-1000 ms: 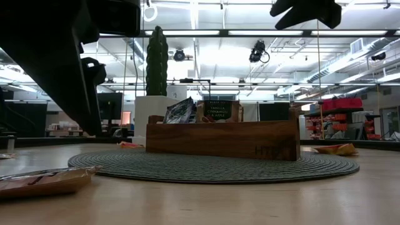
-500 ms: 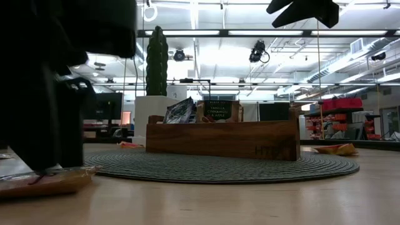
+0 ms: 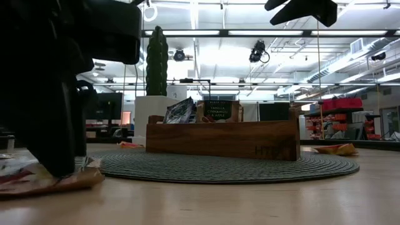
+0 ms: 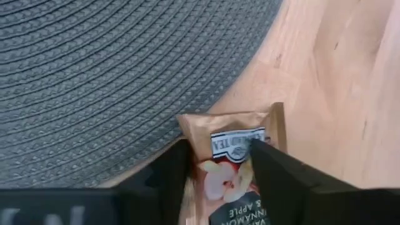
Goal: Pick & Place Tea
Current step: Put the brown tea bag into the middle section of the wooden organizer
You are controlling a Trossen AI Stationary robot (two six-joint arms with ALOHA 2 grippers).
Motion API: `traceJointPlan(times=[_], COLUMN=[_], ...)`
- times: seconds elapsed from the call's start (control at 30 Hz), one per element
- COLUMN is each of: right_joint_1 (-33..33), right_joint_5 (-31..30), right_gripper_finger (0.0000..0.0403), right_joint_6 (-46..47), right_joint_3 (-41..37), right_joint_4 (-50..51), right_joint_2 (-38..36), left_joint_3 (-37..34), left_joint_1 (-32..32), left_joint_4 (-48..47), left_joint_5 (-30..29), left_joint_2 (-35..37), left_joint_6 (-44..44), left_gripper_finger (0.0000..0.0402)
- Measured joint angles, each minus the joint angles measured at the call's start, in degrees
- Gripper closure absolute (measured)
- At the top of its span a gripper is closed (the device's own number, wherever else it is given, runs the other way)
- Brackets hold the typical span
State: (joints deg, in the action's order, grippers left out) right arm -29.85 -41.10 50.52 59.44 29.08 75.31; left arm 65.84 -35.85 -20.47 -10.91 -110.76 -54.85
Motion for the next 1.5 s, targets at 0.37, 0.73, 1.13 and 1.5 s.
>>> traceJointPlan(times=[0.37, 0.73, 1.13, 1.5], right_joint_1=[0.0, 0.0, 0.8, 7.1], right_joint_5=[0.0, 0.0, -5.6, -2.8], right_gripper_finger=[0.0248, 0.0248, 0.0248, 0.0248], right_joint_6=[0.0, -0.1, -9.3, -22.6], right_joint_3=[0.0, 0.0, 0.0, 0.0], right_joint_4=[0.0, -1.6, -21.8, -46.5], right_joint_2=[0.0, 0.0, 0.4, 6.0], left_joint_3=[-0.4, -0.2, -0.2, -0.2], left_joint_1=[-1.2, -1.1, -0.6, 4.1], left_joint_4=[-2.1, -11.0, 5.2, 16.7], left_joint_5=[4.0, -19.1, -70.7, -75.9], left_joint_2=[2.7, 21.8, 31.3, 29.7], left_joint_6=[-0.4, -1.6, 0.4, 3.0], left_gripper_finger=[0.0392, 0.0398, 0.0398, 0.0399])
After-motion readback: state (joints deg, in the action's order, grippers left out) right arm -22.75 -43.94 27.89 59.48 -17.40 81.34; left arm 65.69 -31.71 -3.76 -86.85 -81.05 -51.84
